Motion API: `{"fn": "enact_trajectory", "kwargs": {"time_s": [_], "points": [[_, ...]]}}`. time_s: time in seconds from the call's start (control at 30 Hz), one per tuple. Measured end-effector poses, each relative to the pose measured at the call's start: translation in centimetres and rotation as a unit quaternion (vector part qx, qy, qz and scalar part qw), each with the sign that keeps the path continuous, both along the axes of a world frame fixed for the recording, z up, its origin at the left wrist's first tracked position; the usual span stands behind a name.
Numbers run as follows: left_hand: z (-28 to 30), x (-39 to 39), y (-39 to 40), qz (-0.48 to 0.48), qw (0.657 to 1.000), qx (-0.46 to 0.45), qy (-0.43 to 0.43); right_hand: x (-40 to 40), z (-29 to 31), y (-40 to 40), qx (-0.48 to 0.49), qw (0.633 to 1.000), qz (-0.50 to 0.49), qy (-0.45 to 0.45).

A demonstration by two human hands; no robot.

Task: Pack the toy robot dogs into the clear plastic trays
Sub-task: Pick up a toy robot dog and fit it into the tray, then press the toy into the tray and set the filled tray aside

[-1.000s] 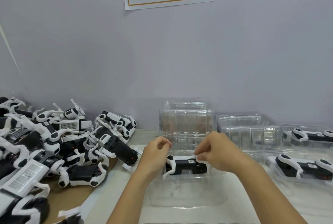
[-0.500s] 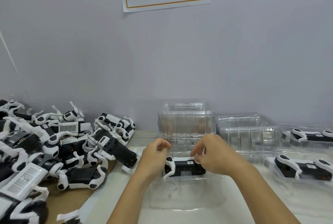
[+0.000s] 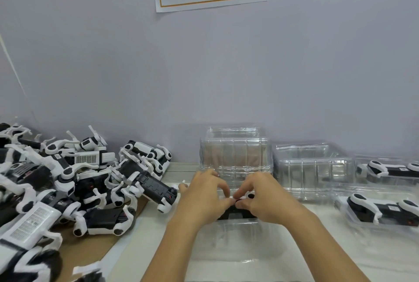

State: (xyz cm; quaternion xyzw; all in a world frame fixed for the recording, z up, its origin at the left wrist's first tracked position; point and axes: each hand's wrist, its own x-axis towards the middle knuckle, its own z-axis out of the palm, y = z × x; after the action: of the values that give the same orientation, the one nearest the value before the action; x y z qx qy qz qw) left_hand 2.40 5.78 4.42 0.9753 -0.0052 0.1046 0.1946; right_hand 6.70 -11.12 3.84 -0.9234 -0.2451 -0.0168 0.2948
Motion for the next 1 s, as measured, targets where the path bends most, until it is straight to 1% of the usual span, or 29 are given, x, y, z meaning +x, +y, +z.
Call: {"fn": "enact_trajectory", "kwargs": {"time_s": [0.07,0.23,0.4,0.47,0.53,0.6,0.63,0.7,0.77,0.83,0.9,1.0], "points": [[0.0,0.0,-0.6,0.008,1.0,0.001,0.007,0.0,-0.1,0.0,-0.002,1.0,-0.004,-0.004],[-0.4,0.0,-1.0,0.018,0.999,-0.041,0.01,0.2,-0.4,0.2,-0.002,1.0,-0.014,-0.018],[-0.5,0.0,-1.1,0.013,0.999,-0.037,0.006,0.3,-0.4,0.2,-0.007,1.0,-0.008,-0.016],[-0.4,-0.1,-0.8,-0.004,1.0,-0.028,0.011,0.2,-0.3,0.1,-0.004,1.0,0.002,-0.015],[-0.3,-0.2,-0.6,-0.031,0.999,0.008,-0.001,0.3,-0.3,-0.2,0.005,1.0,0.02,-0.011],[-0.3,-0.2,-0.5,-0.057,0.996,0.049,-0.045,0.4,-0.3,-0.5,0.05,0.998,0.024,-0.017],[-0.2,-0.3,-0.4,-0.067,0.995,0.048,-0.055,0.6,-0.3,-0.7,0.088,0.996,0.013,-0.026],[0.1,-0.3,-0.3,-0.09,0.996,0.021,-0.012,0.9,-0.3,-1.0,0.167,0.985,-0.02,-0.048],[0.3,-0.5,0.1,-0.109,0.991,0.007,0.073,1.0,-0.3,-1.3,0.216,0.974,-0.045,-0.058],[0.9,-0.9,0.6,-0.113,0.985,-0.013,0.132,1.2,-0.2,-1.6,0.226,0.971,-0.054,-0.059],[1.4,-1.1,1.0,-0.119,0.98,-0.03,0.155,1.3,-0.3,-1.8,0.226,0.972,-0.05,-0.052],[1.8,-1.4,1.1,-0.129,0.975,0.003,0.181,1.2,-0.5,-1.8,0.214,0.975,-0.043,-0.036]]}}
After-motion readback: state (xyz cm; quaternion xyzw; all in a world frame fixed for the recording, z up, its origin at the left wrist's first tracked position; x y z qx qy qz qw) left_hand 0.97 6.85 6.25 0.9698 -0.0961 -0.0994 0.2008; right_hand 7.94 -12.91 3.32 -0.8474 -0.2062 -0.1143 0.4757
